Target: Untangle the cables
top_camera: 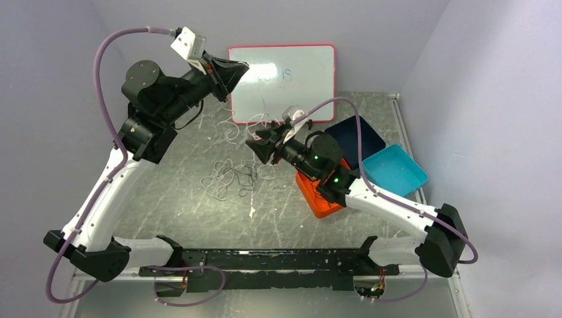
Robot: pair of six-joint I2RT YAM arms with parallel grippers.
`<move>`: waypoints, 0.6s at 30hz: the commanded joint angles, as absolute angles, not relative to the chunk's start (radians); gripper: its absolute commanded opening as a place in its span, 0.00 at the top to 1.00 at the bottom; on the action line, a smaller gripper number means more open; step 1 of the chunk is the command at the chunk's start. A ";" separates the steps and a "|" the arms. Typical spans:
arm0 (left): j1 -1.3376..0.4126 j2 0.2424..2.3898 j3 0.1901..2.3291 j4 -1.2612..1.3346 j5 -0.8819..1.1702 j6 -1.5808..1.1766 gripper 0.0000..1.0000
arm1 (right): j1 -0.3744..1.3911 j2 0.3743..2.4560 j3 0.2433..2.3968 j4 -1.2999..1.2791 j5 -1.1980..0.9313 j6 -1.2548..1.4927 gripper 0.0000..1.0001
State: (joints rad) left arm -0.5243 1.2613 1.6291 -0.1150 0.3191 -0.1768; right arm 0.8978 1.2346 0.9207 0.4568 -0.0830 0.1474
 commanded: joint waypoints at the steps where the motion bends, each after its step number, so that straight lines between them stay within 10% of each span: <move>1: -0.518 1.253 1.631 -0.071 0.355 -0.189 0.93 | 0.898 1.270 0.965 0.547 -0.136 0.101 0.50; 18: -0.518 1.255 1.618 -0.045 0.377 -0.215 0.93 | 0.899 1.350 0.975 0.690 -0.092 0.150 0.32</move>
State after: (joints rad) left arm -0.5243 1.2613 1.6272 -0.0933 0.3454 -0.1986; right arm 0.8978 1.3514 1.0080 0.6022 -0.1284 0.1299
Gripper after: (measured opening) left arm 0.077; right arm 0.674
